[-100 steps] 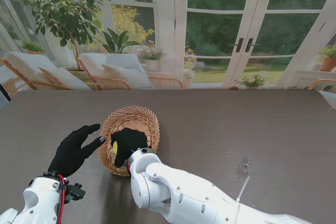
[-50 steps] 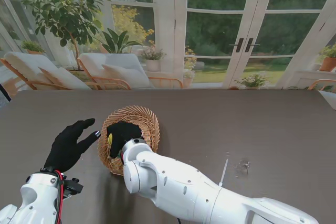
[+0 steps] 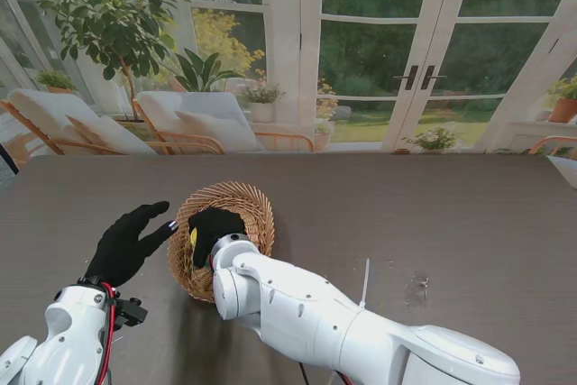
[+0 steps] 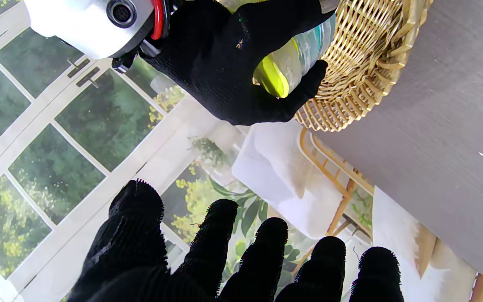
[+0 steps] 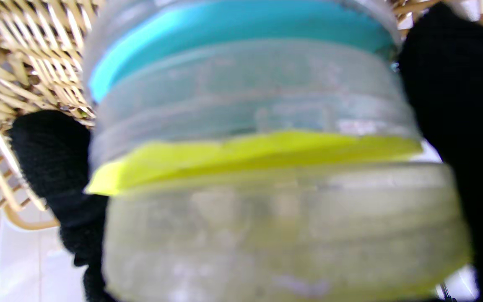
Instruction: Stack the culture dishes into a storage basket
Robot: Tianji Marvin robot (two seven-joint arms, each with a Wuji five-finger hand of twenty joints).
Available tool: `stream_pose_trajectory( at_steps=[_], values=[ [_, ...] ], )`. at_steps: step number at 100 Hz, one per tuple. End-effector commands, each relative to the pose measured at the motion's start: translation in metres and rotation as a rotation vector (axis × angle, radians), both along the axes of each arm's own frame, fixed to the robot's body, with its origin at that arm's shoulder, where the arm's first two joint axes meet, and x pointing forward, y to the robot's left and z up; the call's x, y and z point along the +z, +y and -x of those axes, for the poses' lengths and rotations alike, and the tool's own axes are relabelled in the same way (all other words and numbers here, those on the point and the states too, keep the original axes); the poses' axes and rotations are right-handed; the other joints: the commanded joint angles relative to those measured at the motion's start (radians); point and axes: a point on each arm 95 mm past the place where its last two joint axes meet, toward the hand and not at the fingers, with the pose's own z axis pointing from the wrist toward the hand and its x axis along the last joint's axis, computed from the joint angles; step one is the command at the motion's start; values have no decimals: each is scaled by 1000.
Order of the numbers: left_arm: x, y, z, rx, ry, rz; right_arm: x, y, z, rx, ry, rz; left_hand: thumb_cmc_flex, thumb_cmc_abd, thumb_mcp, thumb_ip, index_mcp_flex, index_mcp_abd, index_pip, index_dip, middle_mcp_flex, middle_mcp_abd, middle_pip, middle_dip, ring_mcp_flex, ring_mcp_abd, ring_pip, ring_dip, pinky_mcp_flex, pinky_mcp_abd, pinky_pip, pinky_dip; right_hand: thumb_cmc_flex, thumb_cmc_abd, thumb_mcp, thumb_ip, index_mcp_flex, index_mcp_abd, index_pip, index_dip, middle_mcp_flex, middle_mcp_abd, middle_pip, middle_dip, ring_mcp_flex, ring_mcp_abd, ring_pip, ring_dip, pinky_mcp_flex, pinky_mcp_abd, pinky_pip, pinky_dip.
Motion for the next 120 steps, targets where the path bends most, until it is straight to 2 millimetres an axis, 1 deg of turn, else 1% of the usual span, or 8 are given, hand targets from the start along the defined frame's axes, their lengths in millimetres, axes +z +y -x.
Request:
stream_pose_trajectory(
  at_steps=[1, 58, 68, 72, 85, 98, 111, 120],
  values=[
    [-3, -1, 0, -9, 24, 2, 1, 6, 1, 13, 9, -5, -5, 27, -18, 11, -1, -26, -3, 2, -15, -24, -3, -7, -30, -26, -14, -9, -21, -34, -30, -5, 450, 88, 269, 106, 73, 51, 135, 64, 66, -56, 130, 38, 185, -459, 62, 12, 28, -348, 44, 9],
    [-3, 0, 3, 2, 30, -20, -14, 6, -13, 5, 36, 31, -4, 27, -18, 11, -7, -42, -4, 2, -17, -29, -3, -7, -30, -26, -14, -9, -21, -30, -30, -4, 411, 101, 265, 106, 34, 41, 132, 62, 25, -58, 134, 38, 156, -454, 29, 17, 4, -365, 8, 38],
    [-3, 0, 4, 5, 30, -23, -17, 6, -14, 9, 42, 39, -4, 27, -18, 11, -9, -41, -5, 1, -17, -28, -3, -7, -29, -27, -14, -8, -20, -30, -30, -4, 395, 115, 261, 113, 20, 38, 132, 61, 9, -60, 137, 31, 150, -452, 0, 38, -4, -370, -36, 122],
    [-3, 0, 4, 6, 31, -24, -19, 7, -14, 10, 44, 41, -4, 27, -18, 11, -7, -41, -4, 2, -16, -30, -3, -7, -29, -26, -14, -8, -20, -29, -30, -4, 389, 121, 258, 118, 12, 37, 132, 62, 2, -60, 137, 27, 146, -451, -6, 42, -6, -373, -94, 255],
    [-4, -1, 4, 9, 37, -22, -22, 7, -15, 15, 50, 57, -5, 28, -18, 11, -9, -40, -4, 1, -17, -29, -3, -7, -30, -26, -14, -8, -20, -29, -30, -4, 359, 139, 251, 125, -25, 30, 120, 58, -27, -62, 129, 25, 114, -446, -21, 40, -34, -360, -121, 262],
    [-5, -2, 4, 11, 42, -18, -25, 7, -16, 17, 49, 66, -5, 28, -18, 11, -8, -42, -4, 1, -15, -29, -2, -6, -28, -26, -14, -8, -19, -29, -29, -3, 322, 170, 239, 161, -65, 28, 115, 55, -66, -62, 128, 23, 87, -443, -26, 43, -61, -359, -149, 266],
    [-6, -2, 5, 13, 48, -16, -28, 7, -17, 21, 52, 79, -6, 28, -18, 11, -5, -38, -3, 2, -14, -28, -2, -6, -30, -24, -14, -8, -21, -28, -30, -4, 273, 216, 220, 259, -105, 26, 107, 45, -99, -63, 126, 16, 47, -443, -19, 27, -86, -350, -176, 279],
    [-5, -3, 5, 14, 49, -16, -29, 7, -17, 23, 58, 88, -6, 28, -18, 11, -11, -36, -6, 1, -16, -28, -3, -6, -29, -24, -14, -8, -21, -28, -30, -4, 262, 218, 213, 270, -129, 24, 98, 40, -120, -59, 118, 12, 17, -434, -20, 20, -115, -338, -194, 277]
  ],
)
